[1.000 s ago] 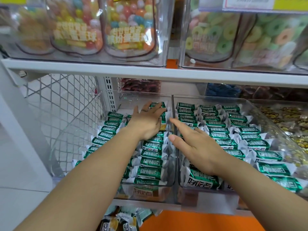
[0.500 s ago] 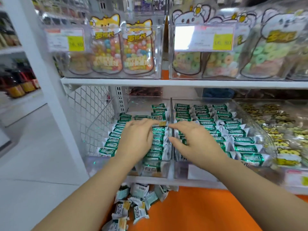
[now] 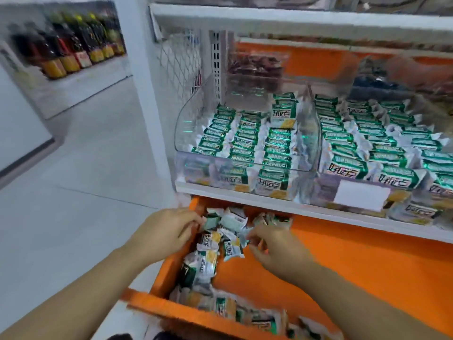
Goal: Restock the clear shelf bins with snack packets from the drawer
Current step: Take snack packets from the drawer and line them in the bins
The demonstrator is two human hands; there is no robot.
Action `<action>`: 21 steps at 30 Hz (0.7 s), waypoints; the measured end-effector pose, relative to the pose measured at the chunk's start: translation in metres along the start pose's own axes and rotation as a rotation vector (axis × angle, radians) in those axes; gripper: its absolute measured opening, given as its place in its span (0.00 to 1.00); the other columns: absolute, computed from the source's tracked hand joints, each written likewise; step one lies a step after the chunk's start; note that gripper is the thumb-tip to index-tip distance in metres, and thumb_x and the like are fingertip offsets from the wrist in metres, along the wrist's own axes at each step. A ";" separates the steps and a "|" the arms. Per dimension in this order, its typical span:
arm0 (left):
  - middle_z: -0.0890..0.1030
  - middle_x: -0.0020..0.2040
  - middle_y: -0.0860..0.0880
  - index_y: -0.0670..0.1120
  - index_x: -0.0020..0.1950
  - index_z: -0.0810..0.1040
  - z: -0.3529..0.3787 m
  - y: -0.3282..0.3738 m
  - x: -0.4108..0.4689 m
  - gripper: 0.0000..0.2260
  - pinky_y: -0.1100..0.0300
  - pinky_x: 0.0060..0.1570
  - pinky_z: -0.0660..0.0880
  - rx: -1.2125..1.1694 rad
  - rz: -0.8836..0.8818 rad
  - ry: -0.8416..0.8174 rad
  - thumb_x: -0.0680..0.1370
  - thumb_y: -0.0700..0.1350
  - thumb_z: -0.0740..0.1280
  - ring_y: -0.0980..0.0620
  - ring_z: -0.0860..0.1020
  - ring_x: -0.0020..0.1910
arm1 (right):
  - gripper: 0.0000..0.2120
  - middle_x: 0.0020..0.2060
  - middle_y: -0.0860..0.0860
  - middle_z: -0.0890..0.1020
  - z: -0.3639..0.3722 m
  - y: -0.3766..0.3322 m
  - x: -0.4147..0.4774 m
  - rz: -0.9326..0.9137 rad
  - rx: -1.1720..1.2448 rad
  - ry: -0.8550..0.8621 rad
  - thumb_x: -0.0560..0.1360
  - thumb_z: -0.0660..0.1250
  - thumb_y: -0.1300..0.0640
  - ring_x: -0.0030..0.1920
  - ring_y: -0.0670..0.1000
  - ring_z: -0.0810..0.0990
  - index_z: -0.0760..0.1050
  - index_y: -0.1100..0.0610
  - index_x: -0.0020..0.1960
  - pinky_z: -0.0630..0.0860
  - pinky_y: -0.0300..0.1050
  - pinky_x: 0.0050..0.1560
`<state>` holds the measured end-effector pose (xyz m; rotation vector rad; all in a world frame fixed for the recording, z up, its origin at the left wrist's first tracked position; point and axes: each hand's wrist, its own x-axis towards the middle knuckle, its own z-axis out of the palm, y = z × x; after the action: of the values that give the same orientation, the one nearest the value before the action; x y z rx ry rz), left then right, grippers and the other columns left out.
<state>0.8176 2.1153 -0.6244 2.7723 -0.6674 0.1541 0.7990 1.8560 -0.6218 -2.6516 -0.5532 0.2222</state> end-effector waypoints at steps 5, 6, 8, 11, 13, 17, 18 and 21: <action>0.80 0.48 0.59 0.56 0.53 0.79 0.037 -0.033 -0.004 0.12 0.58 0.41 0.73 -0.089 -0.076 0.023 0.76 0.44 0.60 0.52 0.78 0.47 | 0.23 0.67 0.51 0.72 0.055 0.006 0.041 0.096 0.038 -0.312 0.77 0.65 0.46 0.64 0.51 0.73 0.69 0.51 0.70 0.72 0.45 0.61; 0.79 0.47 0.60 0.57 0.53 0.79 0.043 -0.039 -0.005 0.13 0.58 0.40 0.73 -0.106 -0.071 0.026 0.76 0.45 0.58 0.52 0.76 0.47 | 0.26 0.70 0.51 0.69 0.065 0.007 0.049 0.103 0.053 -0.356 0.76 0.66 0.45 0.66 0.52 0.71 0.67 0.51 0.71 0.71 0.46 0.62; 0.76 0.46 0.63 0.57 0.53 0.79 0.053 -0.047 -0.006 0.15 0.59 0.41 0.72 -0.167 -0.070 0.052 0.75 0.47 0.55 0.55 0.73 0.45 | 0.29 0.71 0.53 0.66 0.084 0.009 0.066 0.095 0.057 -0.394 0.75 0.68 0.47 0.67 0.54 0.69 0.63 0.52 0.72 0.69 0.45 0.63; 0.71 0.44 0.66 0.54 0.53 0.80 0.058 -0.049 -0.004 0.14 0.59 0.44 0.72 -0.243 -0.090 0.104 0.76 0.42 0.58 0.59 0.69 0.44 | 0.39 0.74 0.56 0.60 0.113 0.015 0.095 0.054 0.012 -0.431 0.73 0.71 0.48 0.71 0.56 0.63 0.55 0.53 0.76 0.66 0.47 0.67; 0.71 0.44 0.65 0.52 0.52 0.81 0.061 -0.049 -0.005 0.14 0.65 0.45 0.69 -0.283 -0.106 0.129 0.77 0.37 0.61 0.64 0.69 0.43 | 0.49 0.78 0.55 0.48 0.127 0.017 0.113 0.063 -0.019 -0.487 0.71 0.72 0.43 0.77 0.57 0.51 0.44 0.50 0.78 0.59 0.53 0.73; 0.72 0.44 0.66 0.51 0.51 0.81 0.069 -0.048 -0.008 0.14 0.73 0.45 0.64 -0.339 -0.132 0.185 0.75 0.38 0.60 0.67 0.69 0.43 | 0.58 0.77 0.54 0.40 0.141 0.018 0.137 0.083 -0.105 -0.581 0.66 0.75 0.40 0.77 0.60 0.43 0.36 0.51 0.78 0.55 0.60 0.73; 0.73 0.44 0.65 0.51 0.51 0.81 0.071 -0.049 -0.008 0.13 0.73 0.46 0.65 -0.347 -0.133 0.194 0.75 0.38 0.59 0.65 0.68 0.43 | 0.59 0.78 0.55 0.43 0.143 0.019 0.141 0.080 -0.120 -0.594 0.65 0.75 0.40 0.77 0.61 0.45 0.36 0.52 0.78 0.56 0.60 0.73; 0.73 0.45 0.65 0.52 0.51 0.81 0.074 -0.050 -0.008 0.14 0.70 0.46 0.67 -0.365 -0.121 0.209 0.75 0.40 0.58 0.63 0.69 0.44 | 0.61 0.77 0.56 0.51 0.149 0.022 0.146 0.095 -0.129 -0.596 0.64 0.76 0.38 0.76 0.61 0.48 0.36 0.52 0.78 0.61 0.60 0.70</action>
<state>0.8359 2.1392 -0.7084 2.3953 -0.4237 0.2637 0.9043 1.9532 -0.7753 -2.7194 -0.6347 1.0578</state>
